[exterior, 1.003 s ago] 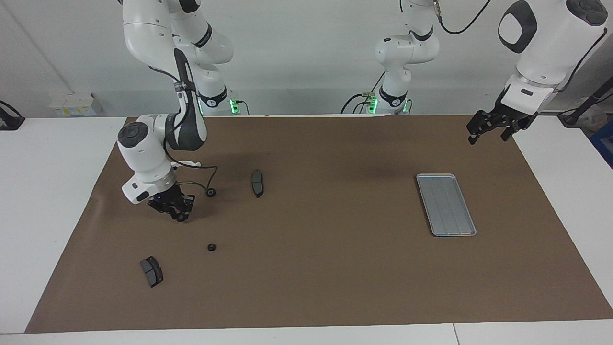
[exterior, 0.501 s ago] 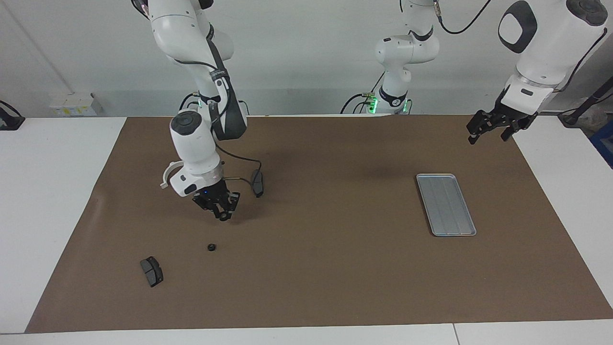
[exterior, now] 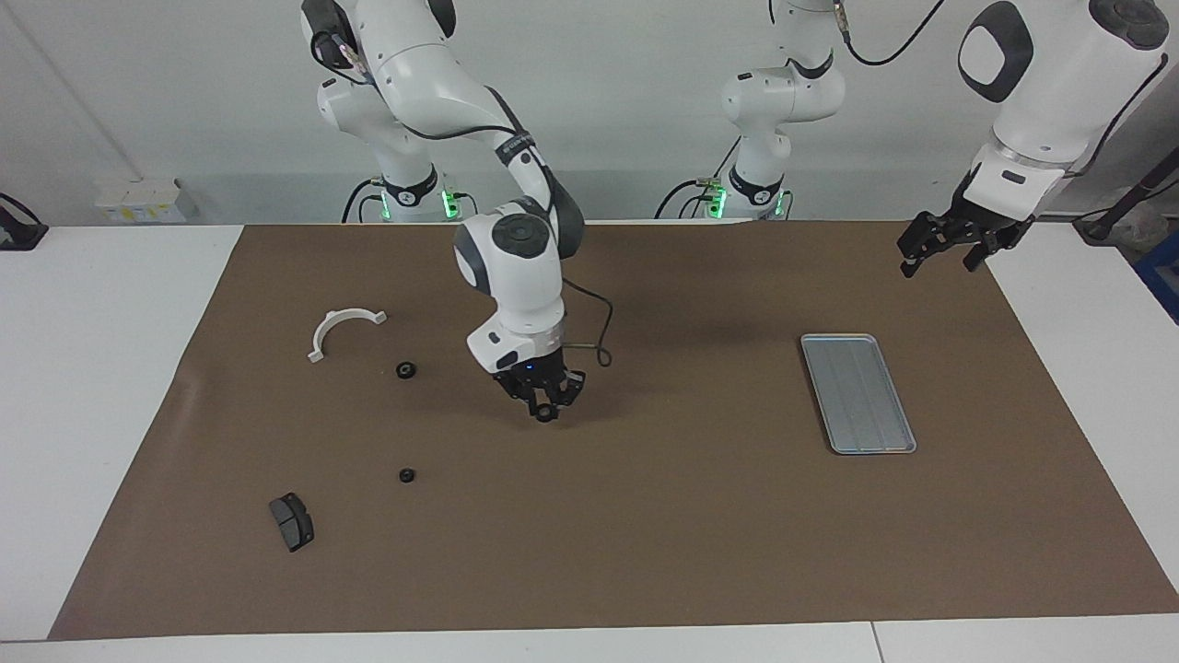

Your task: Pick bearing gear from pile to tray

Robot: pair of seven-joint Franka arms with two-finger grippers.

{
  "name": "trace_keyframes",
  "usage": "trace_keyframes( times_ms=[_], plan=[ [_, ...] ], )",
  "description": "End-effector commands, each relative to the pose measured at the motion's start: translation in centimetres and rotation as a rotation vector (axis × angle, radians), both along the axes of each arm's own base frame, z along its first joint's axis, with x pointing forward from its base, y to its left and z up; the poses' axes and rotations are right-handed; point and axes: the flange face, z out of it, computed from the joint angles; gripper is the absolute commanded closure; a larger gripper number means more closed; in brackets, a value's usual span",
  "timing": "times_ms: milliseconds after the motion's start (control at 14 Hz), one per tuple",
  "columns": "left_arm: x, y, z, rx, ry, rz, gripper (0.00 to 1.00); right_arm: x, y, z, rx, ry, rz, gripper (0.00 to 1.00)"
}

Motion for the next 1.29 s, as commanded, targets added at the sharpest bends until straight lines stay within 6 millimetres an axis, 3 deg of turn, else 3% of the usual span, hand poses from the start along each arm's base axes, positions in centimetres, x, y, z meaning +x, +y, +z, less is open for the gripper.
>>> trace_keyframes(
  times_ms=[0, 358, 645, 716, 859, 931, 1003, 1218],
  plan=[
    [-0.4, 0.3, 0.5, 0.018, -0.003, -0.009, 0.00, 0.7, 4.2, -0.9, -0.021, 0.007, -0.020, 1.00],
    [-0.4, 0.3, 0.5, 0.018, -0.003, -0.009, 0.00, -3.2, 10.5, -0.8, -0.012, 0.022, 0.051, 1.00],
    [-0.4, 0.3, 0.5, 0.018, -0.002, -0.009, 0.00, -5.1, 10.6, -2.7, -0.034, 0.058, 0.051, 0.99],
    [-0.4, 0.3, 0.5, 0.018, 0.001, -0.009, 0.00, -5.6, 11.0, -2.7, -0.036, 0.060, 0.060, 0.92],
    [-0.4, 0.1, 0.6, 0.018, -0.002, -0.012, 0.00, -5.5, 11.0, -2.5, -0.035, 0.059, 0.054, 0.27],
    [-0.4, -0.2, 0.6, 0.018, -0.003, -0.016, 0.00, -5.4, 11.0, -2.4, -0.034, 0.057, 0.045, 0.08],
    [-0.5, -0.3, 0.5, 0.018, 0.007, -0.021, 0.00, -5.4, 11.1, -2.2, -0.031, 0.055, 0.040, 0.00],
    [-0.3, -1.1, 0.7, 0.017, -0.011, -0.032, 0.00, -4.7, 9.7, -0.9, -0.021, 0.042, 0.025, 0.00]
  ],
)
